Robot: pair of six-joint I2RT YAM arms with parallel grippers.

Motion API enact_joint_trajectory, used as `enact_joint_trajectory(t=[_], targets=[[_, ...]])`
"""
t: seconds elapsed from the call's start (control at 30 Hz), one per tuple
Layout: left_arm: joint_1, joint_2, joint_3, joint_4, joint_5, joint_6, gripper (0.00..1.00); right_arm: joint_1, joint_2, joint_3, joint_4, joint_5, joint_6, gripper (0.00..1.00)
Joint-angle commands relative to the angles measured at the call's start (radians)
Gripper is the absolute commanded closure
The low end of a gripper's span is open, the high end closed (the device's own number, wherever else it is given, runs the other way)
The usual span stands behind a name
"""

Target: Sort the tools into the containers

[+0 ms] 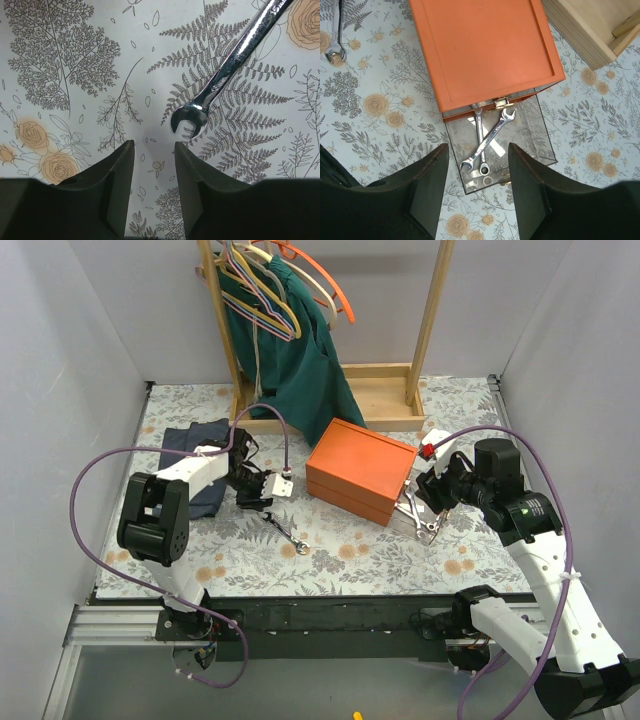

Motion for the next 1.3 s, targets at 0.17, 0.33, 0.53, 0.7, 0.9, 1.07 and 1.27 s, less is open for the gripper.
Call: enact_joint_trajectory(t=[0.17,0.33,0.53,0.7,0.9,1.07,1.27], targets=[[-0.061,0.009,-0.05,0.03,-0.007,0.033,0.66,0.004,-0.002,0.039,0.027,0.028,0.002,0.43],[-0.092,0.016,-0.107,0.092,-0.046,0.039,0.7,0.005,0.017,0.048,0.038,0.034,0.005,0.43],[-0.096,-0.019,-0.19,0.1,-0.071,0.077,0.8,0.036,0.033,0.047,0.076,-0.018,-0.007,0.44],[-0.101,-0.068,-0.239,0.121,-0.043,0.04,0.68,0.227,0.093,-0.005,0.199,0.002,-0.004,0.44],[-0.125,-0.137,-0.297,0.172,-0.022,0.016,0.64,0.344,0.199,0.009,0.251,-0.02,-0.024,0.43],[-0.141,-0.09,-0.265,0.16,-0.02,-0.024,0.66,0.37,0.24,0.05,0.262,-0.032,-0.019,0.44],[-0.148,-0.007,-0.193,0.052,-0.013,-0.013,0.73,0.412,0.201,0.05,0.233,-0.037,0.01,0.44]])
